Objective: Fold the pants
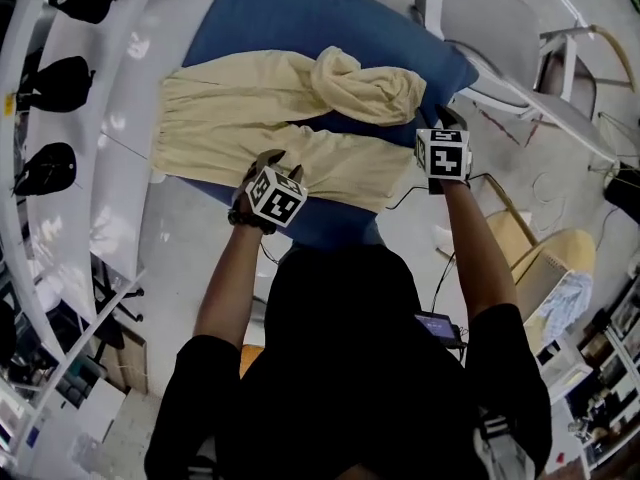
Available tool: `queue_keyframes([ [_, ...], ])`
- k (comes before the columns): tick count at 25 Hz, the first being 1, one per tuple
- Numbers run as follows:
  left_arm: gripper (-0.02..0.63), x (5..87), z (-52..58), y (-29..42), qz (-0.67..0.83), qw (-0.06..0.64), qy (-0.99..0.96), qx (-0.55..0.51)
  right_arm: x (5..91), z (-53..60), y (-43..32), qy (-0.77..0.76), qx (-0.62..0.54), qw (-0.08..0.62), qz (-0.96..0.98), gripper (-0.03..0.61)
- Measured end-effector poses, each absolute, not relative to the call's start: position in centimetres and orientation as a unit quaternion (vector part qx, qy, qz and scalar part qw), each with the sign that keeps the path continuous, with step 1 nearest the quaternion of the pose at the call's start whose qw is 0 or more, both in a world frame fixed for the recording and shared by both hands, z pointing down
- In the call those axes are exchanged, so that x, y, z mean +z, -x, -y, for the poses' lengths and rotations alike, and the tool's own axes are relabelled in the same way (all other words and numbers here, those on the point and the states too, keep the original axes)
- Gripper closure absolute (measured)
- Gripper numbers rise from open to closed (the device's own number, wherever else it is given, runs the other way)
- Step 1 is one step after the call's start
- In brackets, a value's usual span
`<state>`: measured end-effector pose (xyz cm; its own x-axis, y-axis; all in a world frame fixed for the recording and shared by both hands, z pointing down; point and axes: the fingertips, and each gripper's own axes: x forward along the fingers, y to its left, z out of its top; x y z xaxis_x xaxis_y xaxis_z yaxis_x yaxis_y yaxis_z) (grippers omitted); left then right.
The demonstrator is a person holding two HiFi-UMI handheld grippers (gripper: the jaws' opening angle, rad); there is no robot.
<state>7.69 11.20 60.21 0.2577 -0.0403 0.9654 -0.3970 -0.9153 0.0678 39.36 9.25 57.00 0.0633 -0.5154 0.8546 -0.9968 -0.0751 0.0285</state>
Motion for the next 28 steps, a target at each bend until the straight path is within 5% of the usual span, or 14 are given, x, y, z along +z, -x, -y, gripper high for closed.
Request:
queue_keyframes([
  [15,0.419,62.3,-10.0,-7.5,0.189,0.219,-0.745,0.601,61.5,-1.9,-40.0,-0.55,0.338,0.415,0.641,0.398],
  [21,0.419,62.8,-10.1,-7.6,0.179,0.217,-0.741,0.61,61.2,-2.5,-39.4,-0.559,0.349,0.388,0.645,0.528],
  [28,0.419,62.9,-10.3,-7.7,0.165,0.205,-0.741,0.618,59.4,-6.9,-45.7,-0.636,0.36,0.36,0.58,0.545],
])
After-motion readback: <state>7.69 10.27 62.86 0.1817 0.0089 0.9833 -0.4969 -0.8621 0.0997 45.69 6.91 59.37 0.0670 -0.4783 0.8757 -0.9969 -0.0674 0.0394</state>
